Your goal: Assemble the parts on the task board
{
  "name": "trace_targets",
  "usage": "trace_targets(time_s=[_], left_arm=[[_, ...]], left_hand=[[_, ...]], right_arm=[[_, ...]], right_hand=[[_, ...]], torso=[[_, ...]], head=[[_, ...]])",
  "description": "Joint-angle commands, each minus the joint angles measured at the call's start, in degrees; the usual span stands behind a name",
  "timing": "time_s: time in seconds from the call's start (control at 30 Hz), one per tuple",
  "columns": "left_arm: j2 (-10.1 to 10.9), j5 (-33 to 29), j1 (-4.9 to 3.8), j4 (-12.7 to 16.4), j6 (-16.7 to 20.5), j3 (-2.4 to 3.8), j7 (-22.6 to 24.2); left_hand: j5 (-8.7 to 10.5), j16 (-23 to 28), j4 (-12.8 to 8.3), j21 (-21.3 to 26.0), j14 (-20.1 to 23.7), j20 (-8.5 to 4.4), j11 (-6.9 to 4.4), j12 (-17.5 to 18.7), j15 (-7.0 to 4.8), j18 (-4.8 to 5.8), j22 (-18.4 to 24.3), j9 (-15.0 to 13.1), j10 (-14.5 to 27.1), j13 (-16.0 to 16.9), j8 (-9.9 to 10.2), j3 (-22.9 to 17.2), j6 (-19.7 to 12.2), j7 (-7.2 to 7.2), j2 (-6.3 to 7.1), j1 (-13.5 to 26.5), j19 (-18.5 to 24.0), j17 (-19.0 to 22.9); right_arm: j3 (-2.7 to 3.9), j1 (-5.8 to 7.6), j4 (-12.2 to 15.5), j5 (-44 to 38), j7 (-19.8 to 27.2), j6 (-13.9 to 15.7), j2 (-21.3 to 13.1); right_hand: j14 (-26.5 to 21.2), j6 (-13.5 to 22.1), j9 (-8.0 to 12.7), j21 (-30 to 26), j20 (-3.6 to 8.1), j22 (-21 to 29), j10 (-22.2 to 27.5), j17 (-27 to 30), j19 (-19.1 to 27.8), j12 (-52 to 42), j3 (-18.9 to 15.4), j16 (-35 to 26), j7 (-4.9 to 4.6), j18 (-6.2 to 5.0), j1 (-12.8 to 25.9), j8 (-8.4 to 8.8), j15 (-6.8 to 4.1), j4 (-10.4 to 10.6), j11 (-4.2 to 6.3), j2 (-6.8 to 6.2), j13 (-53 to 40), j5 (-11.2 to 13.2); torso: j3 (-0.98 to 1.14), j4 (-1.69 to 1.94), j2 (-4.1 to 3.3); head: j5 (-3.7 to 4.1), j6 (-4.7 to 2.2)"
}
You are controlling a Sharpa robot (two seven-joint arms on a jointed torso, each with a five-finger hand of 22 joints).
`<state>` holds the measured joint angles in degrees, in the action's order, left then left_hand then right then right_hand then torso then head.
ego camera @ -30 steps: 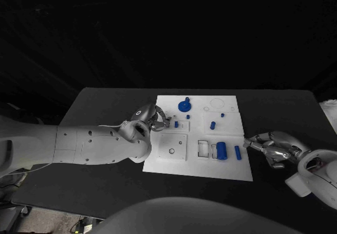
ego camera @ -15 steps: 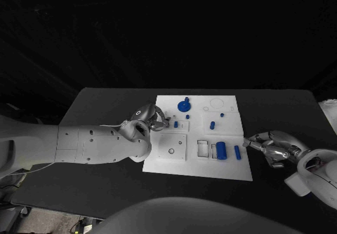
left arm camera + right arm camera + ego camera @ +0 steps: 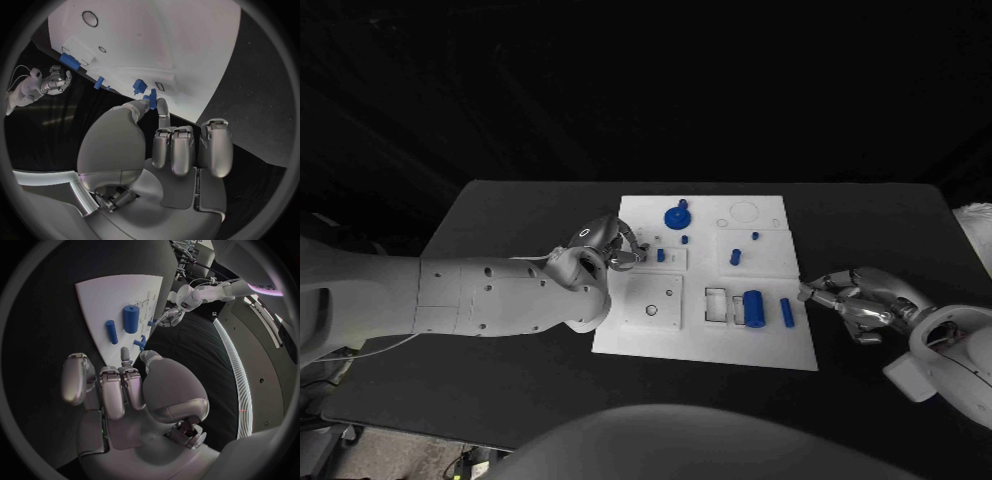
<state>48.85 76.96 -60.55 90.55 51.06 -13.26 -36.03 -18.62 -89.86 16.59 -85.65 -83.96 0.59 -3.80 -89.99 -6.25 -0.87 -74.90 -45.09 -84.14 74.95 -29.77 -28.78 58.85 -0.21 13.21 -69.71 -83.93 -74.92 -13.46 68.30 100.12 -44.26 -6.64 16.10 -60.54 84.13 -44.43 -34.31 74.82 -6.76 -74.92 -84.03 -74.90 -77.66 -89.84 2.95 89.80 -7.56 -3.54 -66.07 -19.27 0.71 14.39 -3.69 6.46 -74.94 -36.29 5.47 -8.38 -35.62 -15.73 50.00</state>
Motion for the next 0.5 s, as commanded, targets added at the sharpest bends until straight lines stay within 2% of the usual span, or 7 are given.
trace_targets(time_s=[0.03, 0.5], left_arm=[[-0.2, 0.0, 0.0, 0.0, -1.3, 0.03, -0.3], [-0.6, 0.3, 0.01, -0.5, -1.9, 0.03, -0.9]], left_hand=[[0.3, -0.1, 0.1, 0.2, -6.0, -0.5, -0.29, 0.0, -0.2, -0.16, -13.7, -0.1, -5.9, 15.1, 0.1, 0.2, 0.1, -0.12, 0.02, -0.4, -4.2, -15.1], [0.58, -0.1, 0.0, 0.3, -6.0, -0.47, -0.23, 0.0, -0.15, -0.18, -13.7, 0.0, -5.9, 15.1, 0.3, 0.4, -0.1, -0.07, 0.03, -0.5, -4.1, -15.1]], right_arm=[[-0.01, -0.06, 0.1, -0.3, 0.6, -0.3, 0.0], [-0.01, -0.09, 0.1, -0.3, 0.6, -0.3, 0.0]], right_hand=[[5.9, 0.4, 0.1, -0.3, -0.03, -9.2, -6.0, -15.1, 0.3, -0.2, 0.4, 0.2, 0.05, -0.8, -0.6, -0.28, -0.24, 0.0, 0.16, -0.1, -15.1, -0.3], [5.9, 0.4, 0.1, -0.3, -0.03, -9.2, -6.0, -15.1, 0.3, -0.2, 0.4, 0.2, 0.05, -0.8, -0.6, -0.28, -0.24, 0.0, 0.16, -0.1, -15.1, -0.3]], torso=[[-0.01, -0.02, 0.0], [0.01, 0.02, 0.0]], head=[[0.09, 0.0], [0.1, 0.0]])
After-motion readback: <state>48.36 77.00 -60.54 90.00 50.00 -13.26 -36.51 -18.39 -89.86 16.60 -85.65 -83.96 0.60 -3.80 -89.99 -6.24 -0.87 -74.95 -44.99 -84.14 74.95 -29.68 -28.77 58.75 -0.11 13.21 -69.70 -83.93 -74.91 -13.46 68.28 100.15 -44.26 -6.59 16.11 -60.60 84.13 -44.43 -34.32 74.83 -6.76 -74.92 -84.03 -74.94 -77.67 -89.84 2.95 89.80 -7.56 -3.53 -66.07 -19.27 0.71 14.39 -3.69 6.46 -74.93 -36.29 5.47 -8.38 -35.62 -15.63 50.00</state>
